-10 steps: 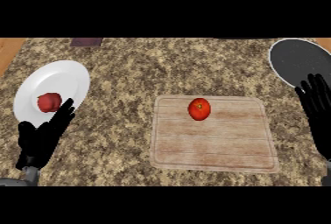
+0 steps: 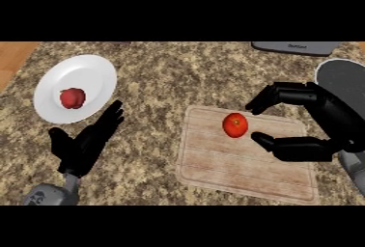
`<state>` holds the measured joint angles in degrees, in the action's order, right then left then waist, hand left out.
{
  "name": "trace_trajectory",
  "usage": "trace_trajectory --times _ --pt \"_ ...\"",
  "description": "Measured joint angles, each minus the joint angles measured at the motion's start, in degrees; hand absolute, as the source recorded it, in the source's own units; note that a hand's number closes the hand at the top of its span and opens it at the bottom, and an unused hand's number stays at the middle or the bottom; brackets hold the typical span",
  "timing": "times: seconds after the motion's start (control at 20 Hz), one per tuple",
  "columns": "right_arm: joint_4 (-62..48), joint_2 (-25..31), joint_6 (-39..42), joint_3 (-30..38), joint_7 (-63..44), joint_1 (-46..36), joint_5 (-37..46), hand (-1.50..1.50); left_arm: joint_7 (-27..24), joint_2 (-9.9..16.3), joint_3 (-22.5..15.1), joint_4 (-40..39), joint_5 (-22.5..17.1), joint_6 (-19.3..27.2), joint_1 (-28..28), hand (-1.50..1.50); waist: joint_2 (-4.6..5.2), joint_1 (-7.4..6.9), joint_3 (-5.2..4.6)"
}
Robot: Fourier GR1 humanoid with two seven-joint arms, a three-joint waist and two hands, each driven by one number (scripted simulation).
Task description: Pick the tomato from the cutting board and place it in the pan
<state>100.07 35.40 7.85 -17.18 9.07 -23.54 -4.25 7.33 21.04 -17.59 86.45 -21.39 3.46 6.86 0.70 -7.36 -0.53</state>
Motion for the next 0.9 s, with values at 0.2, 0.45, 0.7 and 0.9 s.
trace_trajectory --times 0.2,0.45,0.7,0.9 --pt "-5.67 -4.15 0.37 -5.76 9.26 -7.63 7.96 -1.50 1.10 -3.60 -1.24 -0.13 -1.25 0.41 1.68 0.00 0.52 0.72 0.36" --pt "-12.38 -4.38 3.98 -14.50 13.26 -16.05 19.74 -1.50 1.29 -5.57 -1.18 -0.78 -1.62 1.29 1.99 0.00 0.12 2.35 0.38" --pt "-13.63 -1.27 9.11 -24.56 6.56 -23.87 34.86 -1.50 1.72 -6.18 -0.94 -1.53 -1.69 1.88 2.01 0.00 -0.70 3.77 0.22" --pt "-13.17 -3.28 15.21 -32.41 -2.61 -28.95 44.79 -1.50 1.49 -6.34 -0.56 -1.34 -1.59 2.43 1.14 0.00 -1.14 4.77 0.23"
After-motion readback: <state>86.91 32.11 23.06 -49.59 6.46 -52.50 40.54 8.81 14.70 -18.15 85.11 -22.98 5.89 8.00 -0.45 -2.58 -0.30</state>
